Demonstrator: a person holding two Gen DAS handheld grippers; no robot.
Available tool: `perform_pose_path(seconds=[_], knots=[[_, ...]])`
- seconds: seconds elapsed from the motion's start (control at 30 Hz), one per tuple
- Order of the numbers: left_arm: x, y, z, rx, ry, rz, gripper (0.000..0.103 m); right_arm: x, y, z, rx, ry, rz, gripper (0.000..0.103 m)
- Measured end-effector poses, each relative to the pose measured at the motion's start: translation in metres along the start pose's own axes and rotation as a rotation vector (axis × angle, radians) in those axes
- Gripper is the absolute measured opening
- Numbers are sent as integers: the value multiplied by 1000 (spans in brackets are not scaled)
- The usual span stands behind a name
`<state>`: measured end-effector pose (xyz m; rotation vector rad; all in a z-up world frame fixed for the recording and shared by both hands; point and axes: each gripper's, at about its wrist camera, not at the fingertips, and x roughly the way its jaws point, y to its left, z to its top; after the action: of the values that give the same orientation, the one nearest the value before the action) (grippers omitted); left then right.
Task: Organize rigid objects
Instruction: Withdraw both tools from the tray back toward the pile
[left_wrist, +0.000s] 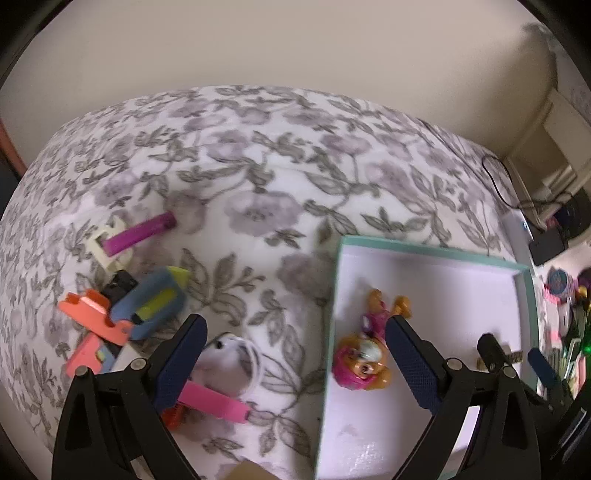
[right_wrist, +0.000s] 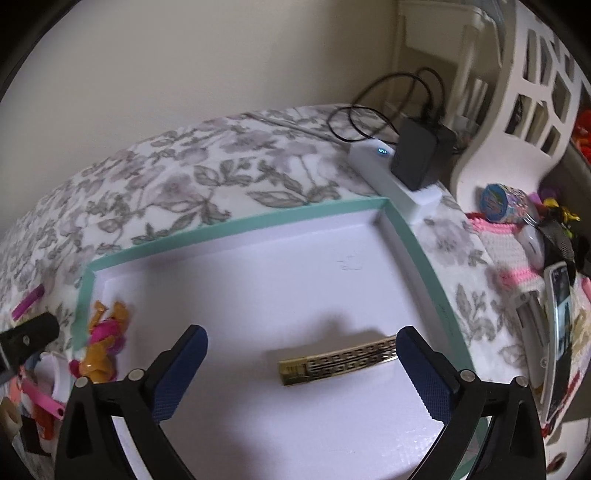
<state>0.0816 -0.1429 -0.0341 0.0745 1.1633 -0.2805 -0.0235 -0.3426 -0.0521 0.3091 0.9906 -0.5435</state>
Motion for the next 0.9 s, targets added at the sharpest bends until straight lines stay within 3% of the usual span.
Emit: perform_pose_path(seconds=[0.3,0.57,0.8,0.9], knots=[[-18,46,9,-99,-76,64,97,-10,15,-4,13,-9,96,103],[-40,77,11,-117,-176,120,97,-25,50,-10,-78,-38,141,103],[-62,111,1,-194,-196,111,97,-42,92,-19,-167,-65,215,103],[-75,128,-6,-216,-212,145,97,-49,110,-26,-206,-65,255,103]])
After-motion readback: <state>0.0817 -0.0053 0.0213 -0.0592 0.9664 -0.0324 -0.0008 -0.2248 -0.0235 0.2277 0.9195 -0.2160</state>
